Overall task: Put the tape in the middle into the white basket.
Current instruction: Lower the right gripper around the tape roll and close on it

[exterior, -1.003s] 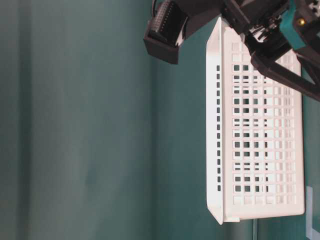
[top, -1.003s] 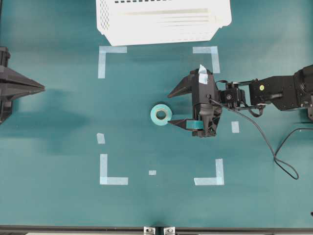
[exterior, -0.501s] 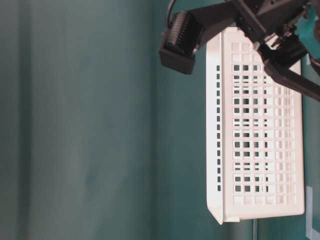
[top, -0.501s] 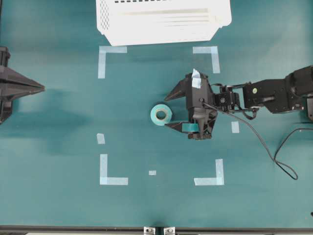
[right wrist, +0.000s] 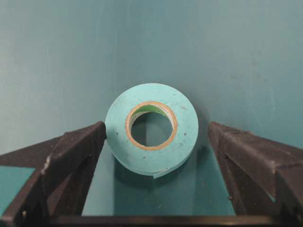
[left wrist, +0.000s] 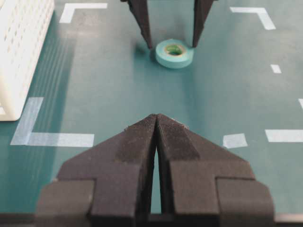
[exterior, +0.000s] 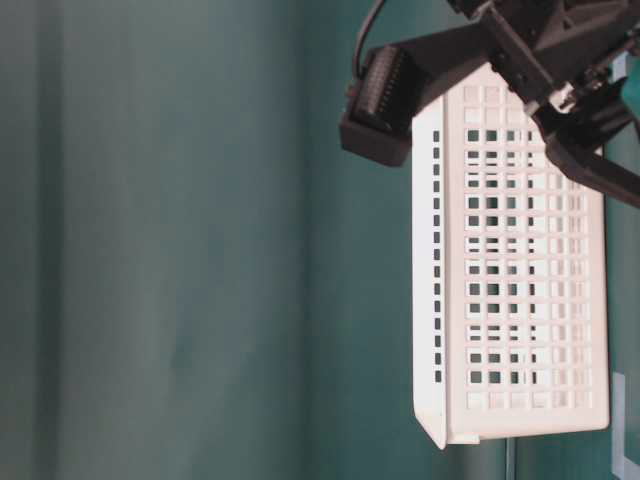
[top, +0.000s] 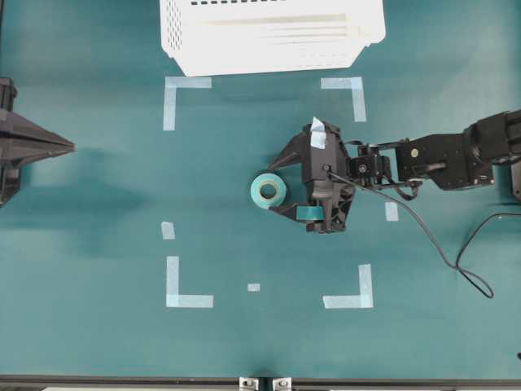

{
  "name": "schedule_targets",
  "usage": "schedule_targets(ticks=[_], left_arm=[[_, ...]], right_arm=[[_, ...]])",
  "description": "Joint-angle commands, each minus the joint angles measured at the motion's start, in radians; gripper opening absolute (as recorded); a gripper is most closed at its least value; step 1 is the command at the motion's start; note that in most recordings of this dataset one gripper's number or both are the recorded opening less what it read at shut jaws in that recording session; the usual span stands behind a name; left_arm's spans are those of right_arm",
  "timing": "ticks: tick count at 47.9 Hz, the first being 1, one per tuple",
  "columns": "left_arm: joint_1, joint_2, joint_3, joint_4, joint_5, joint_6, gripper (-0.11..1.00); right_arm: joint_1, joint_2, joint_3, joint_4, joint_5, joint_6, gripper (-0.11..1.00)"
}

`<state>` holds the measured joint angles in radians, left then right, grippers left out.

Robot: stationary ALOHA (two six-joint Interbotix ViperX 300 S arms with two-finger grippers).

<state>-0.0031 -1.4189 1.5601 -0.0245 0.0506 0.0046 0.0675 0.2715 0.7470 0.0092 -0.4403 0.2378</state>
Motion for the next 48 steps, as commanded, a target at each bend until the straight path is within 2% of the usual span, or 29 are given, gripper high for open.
schedule_targets(ticks=[1,40,44,48], left_arm=[[0.000,0.008,-0.011,-0.003,-0.008,0.002,-0.11],[0.000,0.008,-0.011,-0.002,-0.008,0.002,-0.11],[0.000,0.008,-0.011,-0.003,-0.008,0.002,-0.11],[0.000,0.008,-0.011,-0.003,-0.006,0.002,-0.11]], right_arm=[[0.003,-0.005,-0.023,0.002,-0.006,0.002,1.00],[0.003,0.020,-0.038,0.017,0.026,0.000,0.98],[0.003,0.020,-0.041,0.017,0.044,0.000,0.94],[0.003,0.014,-0.046,0.014,0.058,0.000,0.78]])
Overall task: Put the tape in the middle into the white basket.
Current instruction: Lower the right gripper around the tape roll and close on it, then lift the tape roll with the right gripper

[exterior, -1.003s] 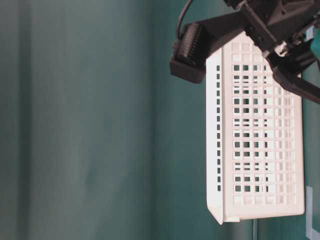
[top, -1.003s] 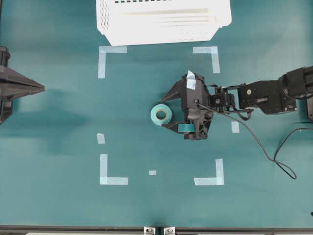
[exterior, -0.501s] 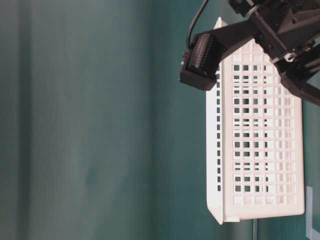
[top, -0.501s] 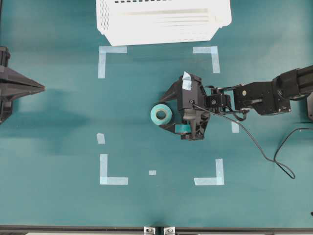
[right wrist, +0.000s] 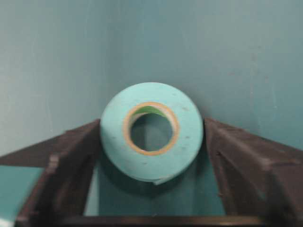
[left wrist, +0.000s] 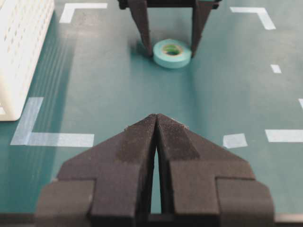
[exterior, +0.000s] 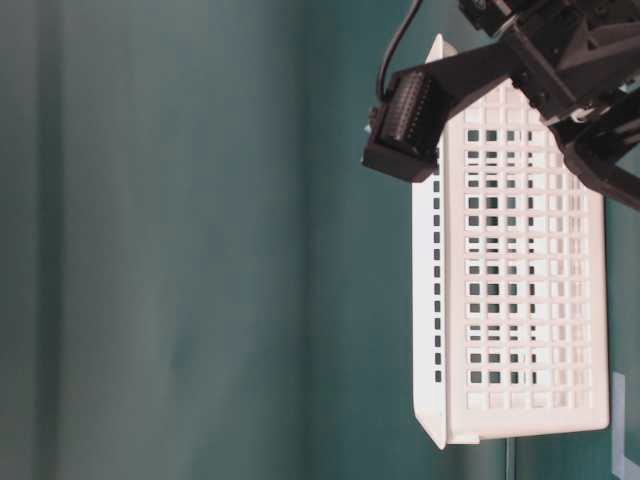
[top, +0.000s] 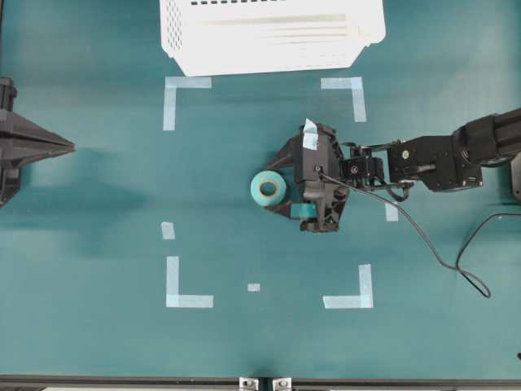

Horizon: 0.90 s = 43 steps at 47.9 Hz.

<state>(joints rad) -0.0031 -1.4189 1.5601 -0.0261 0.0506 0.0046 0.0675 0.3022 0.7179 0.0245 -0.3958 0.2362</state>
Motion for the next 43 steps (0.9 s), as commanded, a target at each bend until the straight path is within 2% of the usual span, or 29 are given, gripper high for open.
schedule_targets(ticks=[1,3,16,43], left_arm=[[0.000,0.008,-0.011,-0.002,-0.008,0.002,-0.11],[0.000,0.009,-0.011,-0.002,-0.008,0.002,-0.11],[0.000,0.008,-0.011,-0.002,-0.008,0.002,-0.11],[0.000,0.008,-0.011,-0.002,-0.008,0.002,-0.11]], right_arm=[[0.003,-0.018,-0.017,-0.002,0.017,0.002,0.73],[0.003,-0.026,-0.018,-0.003,0.018,0.002,0.68],[0.003,-0.103,-0.017,-0.003,0.032,0.002,0.68],[0.006,-0.296,-0.020,-0.005,0.196,0.002,0.68]])
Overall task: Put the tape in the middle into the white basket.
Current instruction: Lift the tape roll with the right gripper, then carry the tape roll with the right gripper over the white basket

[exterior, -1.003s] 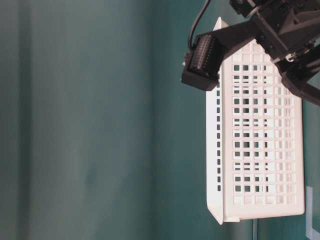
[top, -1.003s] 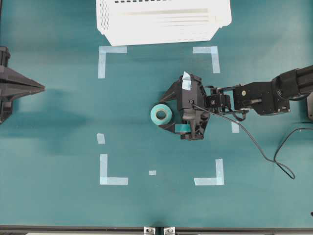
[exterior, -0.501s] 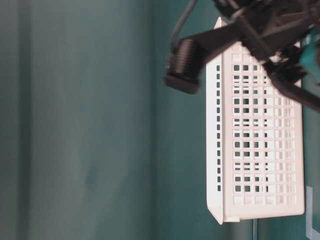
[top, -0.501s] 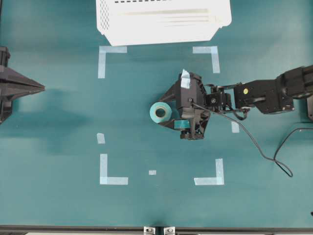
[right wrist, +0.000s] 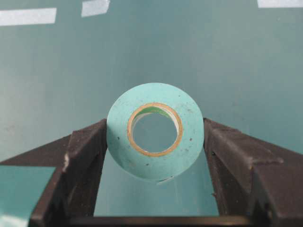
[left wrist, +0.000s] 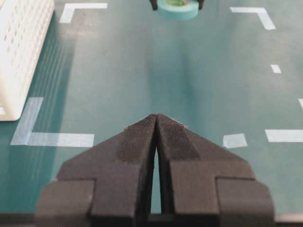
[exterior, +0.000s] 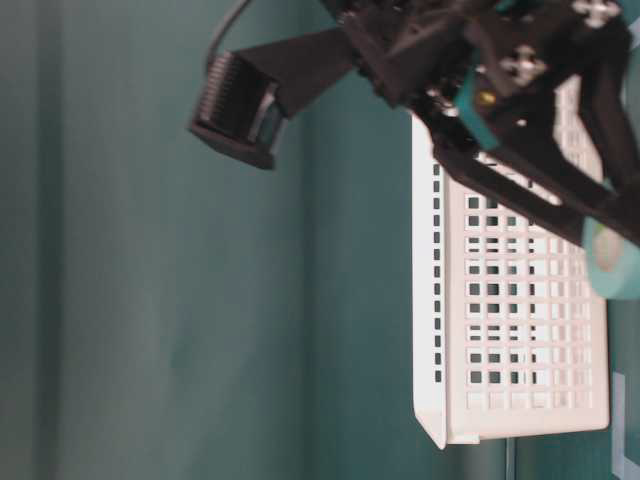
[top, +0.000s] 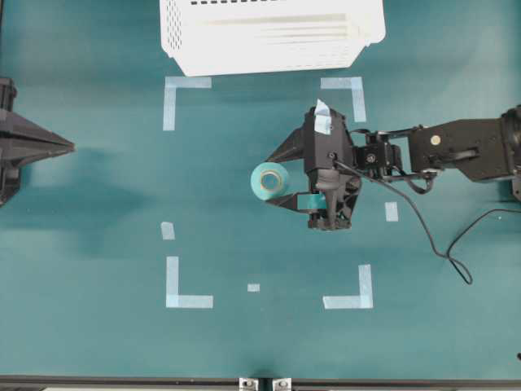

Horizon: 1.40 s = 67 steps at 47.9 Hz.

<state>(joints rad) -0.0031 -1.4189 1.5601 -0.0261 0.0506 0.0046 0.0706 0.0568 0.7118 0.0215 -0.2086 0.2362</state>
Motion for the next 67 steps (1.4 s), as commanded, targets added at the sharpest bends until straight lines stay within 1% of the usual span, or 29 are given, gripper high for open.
schedule_targets(ticks=[1,17,28,41,55,62,67], left_arm=[[0.000,0.008,-0.011,0.000,-0.008,0.002,-0.11],[0.000,0.008,-0.011,0.000,-0.008,0.002,-0.11],[0.000,0.008,-0.011,-0.002,-0.008,0.002,-0.11],[0.000,0.008,-0.011,-0.002,-0.008,0.002,-0.11],[-0.002,0.008,-0.012,0.000,-0.008,0.002,-0.11],[0.000,0.008,-0.011,-0.002,-0.008,0.002,-0.11],[0.000,0.008,-0.011,0.000,-0.008,0.002,-0.11]], right_arm=[[0.003,-0.057,-0.014,-0.002,0.014,0.002,0.68],[0.003,-0.149,-0.014,-0.002,0.046,0.002,0.68],[-0.012,-0.202,-0.011,-0.002,0.060,0.002,0.68],[-0.032,-0.273,-0.011,-0.003,0.138,0.002,0.68],[-0.052,-0.284,-0.011,-0.006,0.144,0.000,0.68],[-0.081,-0.287,-0.009,-0.020,0.144,-0.002,0.68],[-0.124,-0.290,-0.009,-0.028,0.144,-0.002,0.68]])
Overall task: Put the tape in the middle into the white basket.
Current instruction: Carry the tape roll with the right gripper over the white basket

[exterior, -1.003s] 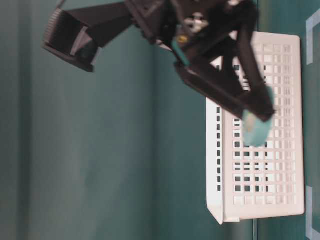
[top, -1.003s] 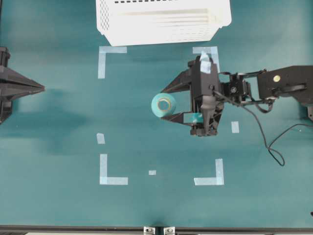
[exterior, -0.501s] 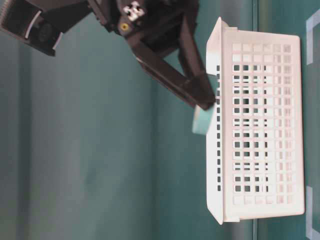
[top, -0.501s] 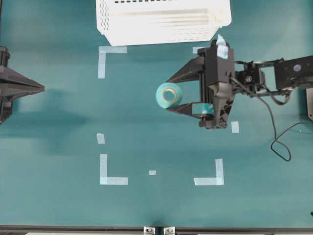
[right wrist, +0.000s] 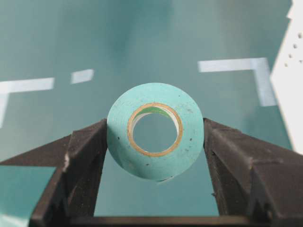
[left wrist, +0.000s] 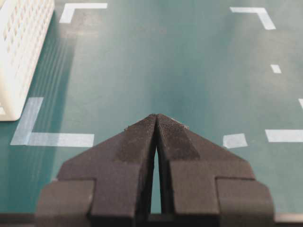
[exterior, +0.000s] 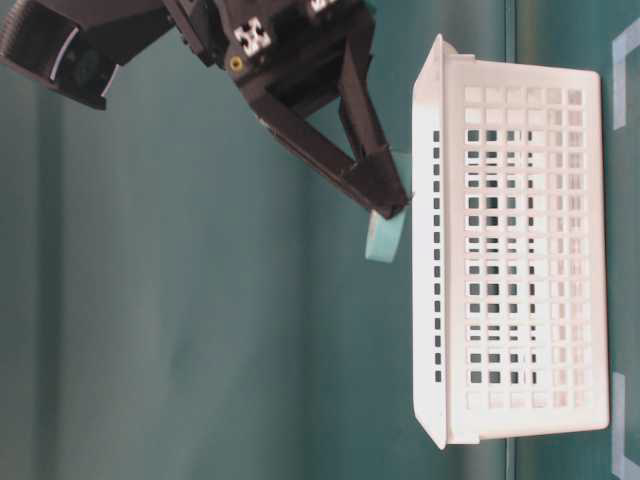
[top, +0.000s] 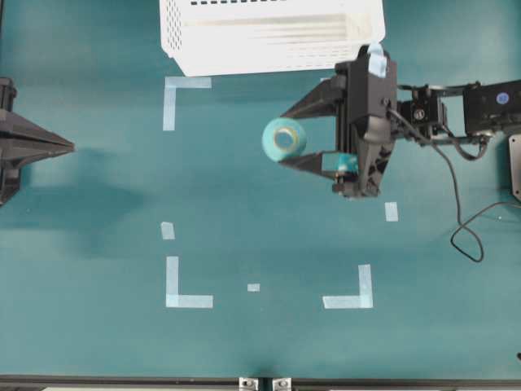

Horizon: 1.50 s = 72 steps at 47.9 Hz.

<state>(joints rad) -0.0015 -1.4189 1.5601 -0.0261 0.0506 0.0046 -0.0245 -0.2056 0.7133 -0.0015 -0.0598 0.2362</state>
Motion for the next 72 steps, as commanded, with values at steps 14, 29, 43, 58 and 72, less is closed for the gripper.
schedule_targets(ticks=[14,29,43,58,72], left_arm=[[-0.002,0.008,-0.011,-0.002,-0.008,0.002,-0.11],[-0.002,0.008,-0.011,-0.002,-0.008,0.002,-0.11],[-0.002,0.008,-0.011,-0.002,-0.008,0.002,-0.11],[-0.002,0.008,-0.011,-0.002,-0.008,0.002,-0.11],[-0.002,0.008,-0.011,-0.002,-0.008,0.003,-0.11]], right_arm=[[-0.164,-0.028,-0.009,-0.005,0.002,-0.012,0.68],[-0.282,-0.028,-0.005,-0.015,0.002,-0.015,0.68],[-0.348,-0.028,0.006,-0.049,0.002,-0.014,0.68],[-0.407,-0.015,0.006,-0.092,0.002,-0.014,0.68],[-0.426,-0.005,0.006,-0.118,-0.003,-0.014,0.68]])
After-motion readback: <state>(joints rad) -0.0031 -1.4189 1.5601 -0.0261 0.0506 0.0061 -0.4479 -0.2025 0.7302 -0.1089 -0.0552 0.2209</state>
